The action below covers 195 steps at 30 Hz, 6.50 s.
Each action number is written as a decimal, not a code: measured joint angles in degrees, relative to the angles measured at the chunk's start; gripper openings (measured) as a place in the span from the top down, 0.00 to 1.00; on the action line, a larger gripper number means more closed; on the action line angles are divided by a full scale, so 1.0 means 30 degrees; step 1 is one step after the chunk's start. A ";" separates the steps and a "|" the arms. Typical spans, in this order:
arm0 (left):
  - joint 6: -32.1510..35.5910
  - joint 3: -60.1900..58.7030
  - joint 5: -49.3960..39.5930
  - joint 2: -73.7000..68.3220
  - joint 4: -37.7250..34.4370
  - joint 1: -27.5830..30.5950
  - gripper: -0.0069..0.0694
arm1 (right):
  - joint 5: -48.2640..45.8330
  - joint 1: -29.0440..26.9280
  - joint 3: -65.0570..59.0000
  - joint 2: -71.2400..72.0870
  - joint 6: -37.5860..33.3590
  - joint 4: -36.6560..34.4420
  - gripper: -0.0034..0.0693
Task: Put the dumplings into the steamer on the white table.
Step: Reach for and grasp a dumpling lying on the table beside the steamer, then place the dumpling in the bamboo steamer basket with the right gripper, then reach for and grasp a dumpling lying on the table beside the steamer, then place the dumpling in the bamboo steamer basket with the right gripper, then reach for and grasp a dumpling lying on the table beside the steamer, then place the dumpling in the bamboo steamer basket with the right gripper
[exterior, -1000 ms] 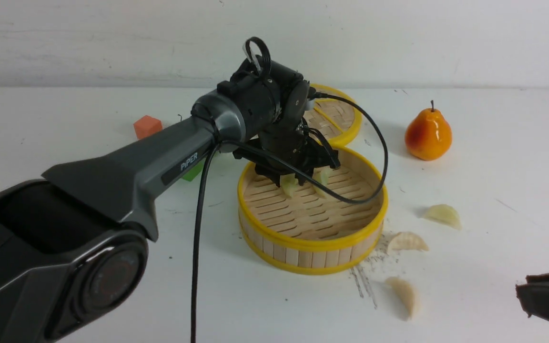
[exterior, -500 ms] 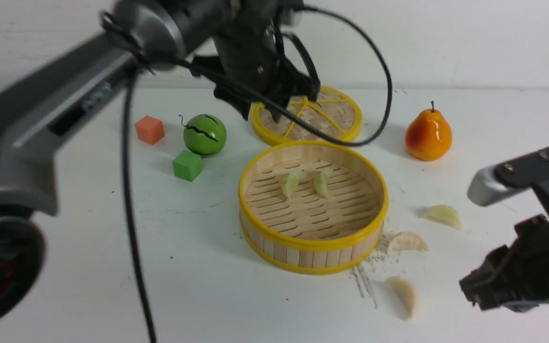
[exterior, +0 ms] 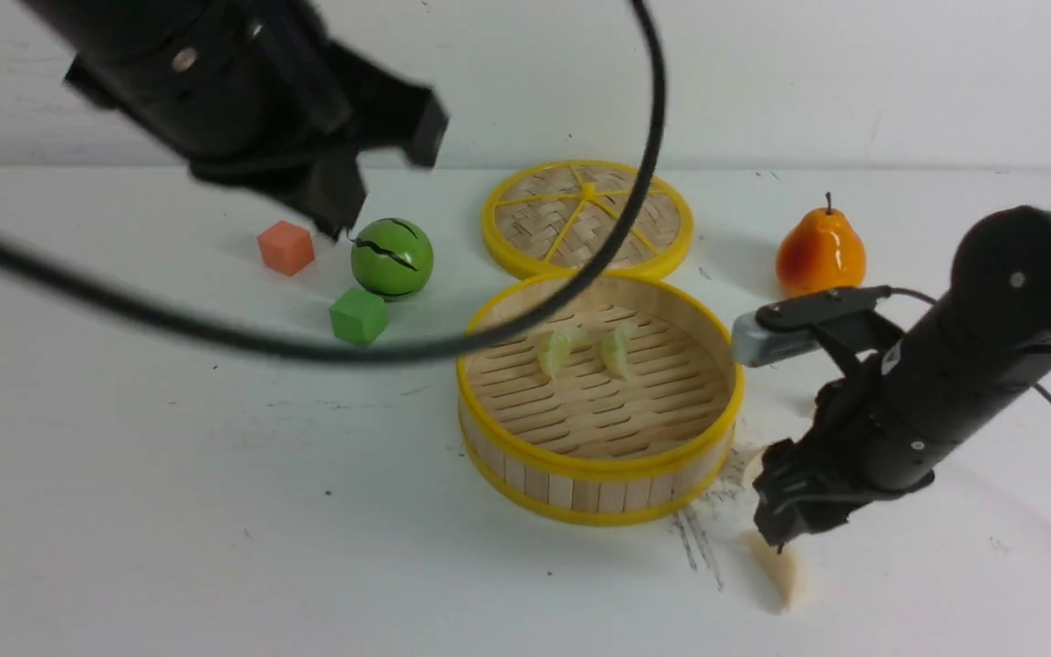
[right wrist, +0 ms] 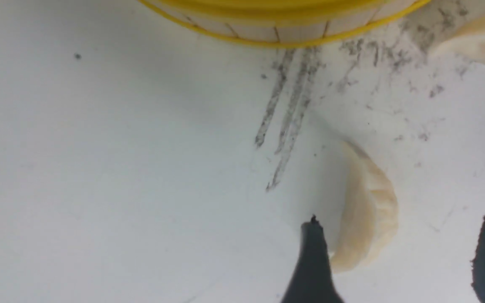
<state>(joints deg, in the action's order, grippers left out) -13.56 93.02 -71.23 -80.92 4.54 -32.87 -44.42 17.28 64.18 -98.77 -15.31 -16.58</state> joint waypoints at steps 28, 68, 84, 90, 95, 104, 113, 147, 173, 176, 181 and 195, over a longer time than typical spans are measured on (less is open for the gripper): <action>-0.2455 -1.0976 0.1309 1.0972 0.1619 0.0000 0.93 | -0.3299 0.4483 1.1135 -0.3613 0.1348 0.1697 0.69; -0.3453 -1.3312 0.0852 1.5553 0.1673 0.0000 0.92 | -0.6534 -0.1188 0.8319 -0.2469 -0.5298 0.3045 0.36; -0.3453 -1.3312 0.1252 1.5553 0.1578 0.0000 0.91 | -0.2028 -0.1508 0.7136 -0.6565 -1.3162 0.1797 0.45; -0.3453 -1.3312 0.1269 1.5553 0.1742 0.0000 0.91 | -0.1860 -0.0978 0.7136 -0.6352 -1.2023 0.3216 0.71; -0.3453 -1.3312 0.1267 1.5553 0.2242 0.0000 0.90 | -0.2479 0.0097 0.7136 -0.4924 -1.0554 0.4409 0.70; -0.3453 -1.3312 0.1683 1.5553 0.2748 0.0000 0.89 | -0.3166 0.3071 0.9465 -0.3034 -0.4794 0.4643 0.70; -0.3453 -1.3312 0.1572 1.5553 0.2602 0.0000 0.88 | -0.0393 0.3504 0.9941 -0.5213 0.1081 0.4036 0.70; -0.3453 -1.3312 0.1038 1.5553 0.2475 0.0000 0.85 | -0.3477 -0.2993 0.8169 -0.3663 -0.2592 0.4811 0.21; -0.3453 -1.3312 0.0557 1.5553 0.2420 0.0000 0.83 | -0.1985 -0.1325 0.9470 -0.4720 -0.2548 0.5851 0.62; -0.3453 -1.3312 0.0671 1.5553 0.2444 0.0000 0.83 | -0.2327 0.0289 1.0178 -0.4125 -0.1796 0.5325 0.62; -0.3453 -1.3312 0.0726 1.5553 0.2469 0.0000 0.82 | -0.1646 0.2134 1.0341 -0.4775 -0.0676 0.4598 0.62; -0.3458 -1.6138 0.0237 2.0507 0.2459 0.0000 0.80 | 0.0975 0.2337 1.0406 -0.7325 0.2935 0.4897 0.57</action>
<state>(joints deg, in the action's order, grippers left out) -23.93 44.61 -70.52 -19.40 11.92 -32.87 -41.49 24.29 95.40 -120.75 -6.50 -1.89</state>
